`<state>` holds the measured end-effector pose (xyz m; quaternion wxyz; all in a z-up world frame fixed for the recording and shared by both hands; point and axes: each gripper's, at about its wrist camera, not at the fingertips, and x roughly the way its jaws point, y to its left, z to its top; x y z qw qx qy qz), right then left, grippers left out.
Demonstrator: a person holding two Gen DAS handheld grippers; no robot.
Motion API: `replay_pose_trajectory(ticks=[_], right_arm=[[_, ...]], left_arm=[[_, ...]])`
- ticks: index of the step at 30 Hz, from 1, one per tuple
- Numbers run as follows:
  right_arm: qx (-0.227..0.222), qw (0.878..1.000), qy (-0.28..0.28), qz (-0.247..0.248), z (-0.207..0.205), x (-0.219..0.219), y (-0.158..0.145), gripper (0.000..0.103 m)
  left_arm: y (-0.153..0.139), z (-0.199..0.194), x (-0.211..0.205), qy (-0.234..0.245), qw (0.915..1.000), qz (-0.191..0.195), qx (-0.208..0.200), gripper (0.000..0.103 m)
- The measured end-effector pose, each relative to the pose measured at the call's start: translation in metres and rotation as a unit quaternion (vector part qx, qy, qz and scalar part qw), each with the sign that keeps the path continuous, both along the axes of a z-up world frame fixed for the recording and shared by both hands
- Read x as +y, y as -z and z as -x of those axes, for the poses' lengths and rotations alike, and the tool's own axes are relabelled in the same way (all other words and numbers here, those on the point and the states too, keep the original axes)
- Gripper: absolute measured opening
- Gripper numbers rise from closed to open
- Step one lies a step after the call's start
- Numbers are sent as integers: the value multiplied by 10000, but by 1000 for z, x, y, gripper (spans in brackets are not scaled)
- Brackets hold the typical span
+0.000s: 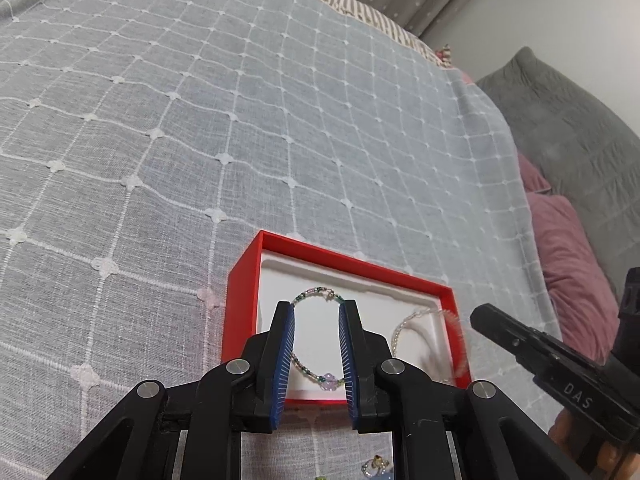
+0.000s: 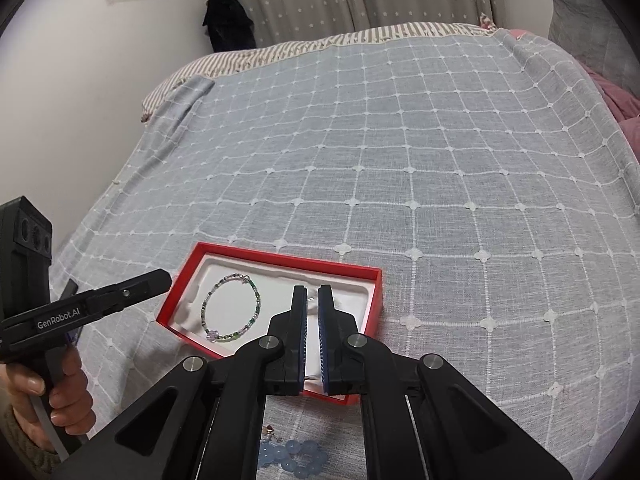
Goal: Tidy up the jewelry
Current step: 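Lower both bracelets into the red box and open both grippers, then grasp the green beaded bracelet with the left gripper while the right gripper grasps the light-blue bead bracelet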
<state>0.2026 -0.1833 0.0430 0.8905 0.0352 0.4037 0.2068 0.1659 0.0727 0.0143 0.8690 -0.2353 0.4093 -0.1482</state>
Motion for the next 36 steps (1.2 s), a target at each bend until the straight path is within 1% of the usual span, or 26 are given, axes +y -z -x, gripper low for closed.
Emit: replay_pose_trajectory(ticks=[1,3,6,9,11,12,13,14,15,17,19,21,25,26,29,31,33,36], right_arm=[[-5,10000,-7,-22,1,-1,-1,7],[24,10000,-45,-56,1,-1,-1,15],[29,10000,-19,-54,3,-3,-3,15],[-19,10000,-25,-81,10,-4,-8,15],[-49,9999,-57,-82,15,-5,-12,17],[-36,9999,-80,-88,18,-5,-12,24],[-11,9999,-100,-81,21,-5,-11,28],[12,9999,-105,-54,24,-5,-9,35],[39,9999,-98,-11,27,-5,-7,36],[79,9999,-88,64,33,-5,-4,36],[105,9999,-78,63,40,-7,-5,37],[157,9998,-116,41,48,-6,-8,39],[150,9996,-224,108,61,1,-16,39],[157,9995,-241,96,64,2,-17,39],[263,9993,-266,63,75,-1,-18,39],[313,9991,-260,84,82,-4,-17,39],[425,9988,-261,-29,86,-9,-17,39],[642,9974,-274,-190,90,-12,-17,39]], left_arm=[[-1,2,1,-8,10000,17,-10,18],[-3,6,2,-53,10000,7,-33,18],[-7,14,-1,-54,9999,-83,-61,18],[-11,23,-7,-9,9996,-280,-89,19],[-13,29,-10,1,9990,-436,-107,25],[-15,32,-12,-12,9986,-521,-84,31],[-16,34,-12,-32,9985,-547,-74,35],[-16,36,-13,-40,9984,-564,-56,36],[-17,37,-14,-42,9982,-605,-28,37],[-19,41,-15,-58,9976,-693,-23,40],[-17,46,-17,-51,9968,-792,17,49],[-13,52,-20,-47,9953,-962,141,55],[-7,64,-25,-72,9911,-1310,227,57],[-6,65,-25,-65,9907,-1338,239,57],[-4,72,-26,-6,9913,-1285,290,57],[-2,77,-31,66,9906,-1331,301,57],[1,82,-35,140,9900,-1368,328,57],[7,86,-37,247,9904,-1283,454,57]])
